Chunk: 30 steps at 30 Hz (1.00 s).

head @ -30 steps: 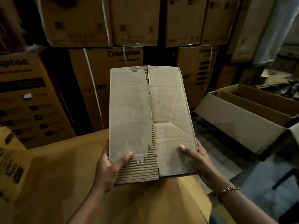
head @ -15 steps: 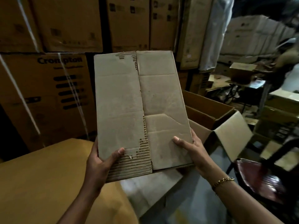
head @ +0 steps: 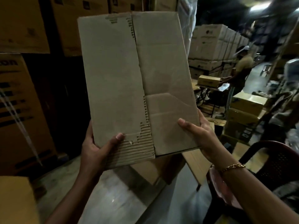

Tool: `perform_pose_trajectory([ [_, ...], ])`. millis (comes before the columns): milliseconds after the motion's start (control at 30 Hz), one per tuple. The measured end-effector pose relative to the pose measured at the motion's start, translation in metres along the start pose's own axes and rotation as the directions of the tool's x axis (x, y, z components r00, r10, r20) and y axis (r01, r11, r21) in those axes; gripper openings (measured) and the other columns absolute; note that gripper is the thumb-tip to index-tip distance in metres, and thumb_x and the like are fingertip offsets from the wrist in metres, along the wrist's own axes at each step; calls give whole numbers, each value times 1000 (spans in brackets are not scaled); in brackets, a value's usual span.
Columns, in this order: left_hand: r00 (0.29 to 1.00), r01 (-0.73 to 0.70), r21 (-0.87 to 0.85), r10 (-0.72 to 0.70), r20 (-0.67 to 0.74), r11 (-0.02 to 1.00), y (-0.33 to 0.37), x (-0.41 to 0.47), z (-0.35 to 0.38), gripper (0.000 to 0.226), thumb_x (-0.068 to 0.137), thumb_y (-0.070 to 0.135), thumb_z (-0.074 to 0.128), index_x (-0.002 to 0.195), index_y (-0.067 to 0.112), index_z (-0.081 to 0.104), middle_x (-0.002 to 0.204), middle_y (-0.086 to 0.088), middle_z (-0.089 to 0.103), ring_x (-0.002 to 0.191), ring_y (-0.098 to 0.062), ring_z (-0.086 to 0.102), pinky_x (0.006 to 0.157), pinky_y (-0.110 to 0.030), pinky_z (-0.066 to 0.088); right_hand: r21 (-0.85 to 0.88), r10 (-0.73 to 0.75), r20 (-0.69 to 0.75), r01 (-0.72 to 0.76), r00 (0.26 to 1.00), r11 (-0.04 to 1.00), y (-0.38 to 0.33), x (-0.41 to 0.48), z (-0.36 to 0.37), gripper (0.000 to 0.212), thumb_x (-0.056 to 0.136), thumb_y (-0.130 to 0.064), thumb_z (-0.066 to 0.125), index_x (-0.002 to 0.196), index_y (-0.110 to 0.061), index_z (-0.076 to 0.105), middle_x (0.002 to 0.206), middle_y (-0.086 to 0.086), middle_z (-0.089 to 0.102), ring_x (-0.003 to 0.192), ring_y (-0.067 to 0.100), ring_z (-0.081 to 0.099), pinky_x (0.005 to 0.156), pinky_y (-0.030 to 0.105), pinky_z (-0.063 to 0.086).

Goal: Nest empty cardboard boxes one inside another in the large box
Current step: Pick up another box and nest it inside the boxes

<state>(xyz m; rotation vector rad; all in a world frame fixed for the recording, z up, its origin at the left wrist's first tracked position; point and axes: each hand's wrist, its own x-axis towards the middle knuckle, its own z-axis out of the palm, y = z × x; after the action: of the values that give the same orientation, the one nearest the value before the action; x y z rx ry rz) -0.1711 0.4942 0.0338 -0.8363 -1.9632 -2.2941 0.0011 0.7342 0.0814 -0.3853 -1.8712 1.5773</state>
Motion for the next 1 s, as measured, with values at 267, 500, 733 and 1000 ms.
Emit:
perform_pose_trajectory([
  [267, 994, -103, -13, 104, 32, 995, -12, 98, 98, 96, 56, 61, 79, 142, 32, 46, 124, 9, 63, 106, -3, 65, 76, -15, 55, 5, -55, -46, 55, 997, 998, 2, 112, -67, 68, 80, -30, 79, 139, -42, 45, 116, -8, 66, 103, 14, 70, 78, 35, 61],
  [500, 992, -122, -31, 122, -7, 992, -7, 155, 150, 86, 63, 53, 79, 140, 33, 47, 120, 16, 64, 107, 1, 65, 79, -17, 56, -55, -113, 18, 113, 993, 992, -2, 207, -100, 51, 83, -31, 73, 127, -42, 50, 119, -5, 65, 98, 11, 72, 74, 27, 60],
  [733, 981, -86, 46, 92, -169, 995, -9, 178, 198, 79, 67, 48, 81, 138, 34, 50, 124, 10, 65, 111, -7, 66, 91, -30, 56, 11, -135, 185, 135, 973, 991, 29, 303, -128, 56, 82, -35, 75, 133, -32, 53, 118, -8, 70, 103, 11, 71, 77, 28, 59],
  [1000, 960, 74, 14, -68, -271, 997, -9, 188, 296, 67, 73, 34, 81, 135, 28, 55, 121, 1, 72, 107, -19, 70, 92, -39, 56, -54, -10, 408, 35, 913, 998, 50, 397, -202, 60, 84, -42, 71, 139, -32, 51, 120, -4, 67, 90, 6, 72, 62, 19, 57],
])
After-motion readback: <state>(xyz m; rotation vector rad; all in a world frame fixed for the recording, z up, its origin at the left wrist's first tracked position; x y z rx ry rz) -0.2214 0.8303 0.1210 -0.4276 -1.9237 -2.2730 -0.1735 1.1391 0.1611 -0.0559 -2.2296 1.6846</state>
